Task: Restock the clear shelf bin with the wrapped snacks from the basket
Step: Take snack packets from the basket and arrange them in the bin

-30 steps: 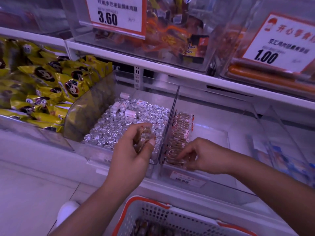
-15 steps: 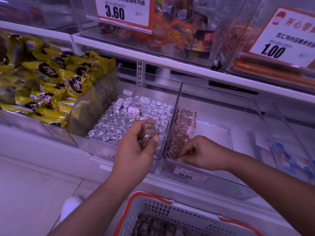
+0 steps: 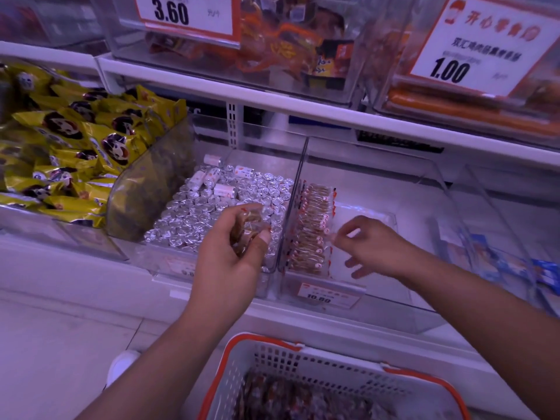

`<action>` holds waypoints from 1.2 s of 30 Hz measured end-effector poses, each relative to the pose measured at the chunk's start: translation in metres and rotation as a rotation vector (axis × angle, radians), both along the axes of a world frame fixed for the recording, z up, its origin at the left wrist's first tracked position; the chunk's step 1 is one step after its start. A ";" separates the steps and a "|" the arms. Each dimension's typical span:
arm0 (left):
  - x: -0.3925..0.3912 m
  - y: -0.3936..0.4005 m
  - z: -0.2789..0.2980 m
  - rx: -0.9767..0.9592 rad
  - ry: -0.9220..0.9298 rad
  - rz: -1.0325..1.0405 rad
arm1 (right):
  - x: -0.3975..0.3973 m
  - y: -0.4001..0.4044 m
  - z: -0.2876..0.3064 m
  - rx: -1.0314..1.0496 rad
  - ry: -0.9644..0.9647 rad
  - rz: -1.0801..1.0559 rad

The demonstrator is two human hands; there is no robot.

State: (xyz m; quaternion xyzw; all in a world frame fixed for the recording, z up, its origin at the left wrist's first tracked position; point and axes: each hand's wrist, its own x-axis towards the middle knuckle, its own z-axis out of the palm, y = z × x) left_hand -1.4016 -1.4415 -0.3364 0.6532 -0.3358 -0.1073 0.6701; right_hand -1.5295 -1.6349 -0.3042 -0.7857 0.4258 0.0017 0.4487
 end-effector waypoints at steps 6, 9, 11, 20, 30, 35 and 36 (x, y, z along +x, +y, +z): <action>-0.004 -0.001 0.001 0.025 -0.020 -0.006 | 0.008 0.020 0.012 0.673 -0.023 -0.173; -0.006 -0.001 0.003 0.014 -0.016 0.020 | 0.016 0.033 0.014 0.702 -0.085 -0.129; -0.009 -0.002 0.006 -0.012 -0.007 0.040 | 0.014 0.034 0.021 0.644 -0.050 -0.137; -0.052 -0.001 0.036 -0.264 0.044 0.005 | -0.036 0.083 0.047 -0.009 -0.562 0.216; -0.058 -0.005 0.017 0.139 -0.280 -0.103 | -0.036 0.047 0.034 -0.166 -0.605 0.011; -0.034 -0.005 0.009 0.335 -0.407 0.054 | -0.006 -0.081 0.010 -0.581 -0.159 -0.072; -0.032 -0.005 0.007 0.357 -0.424 0.035 | 0.002 -0.099 0.003 -0.638 -0.075 -0.050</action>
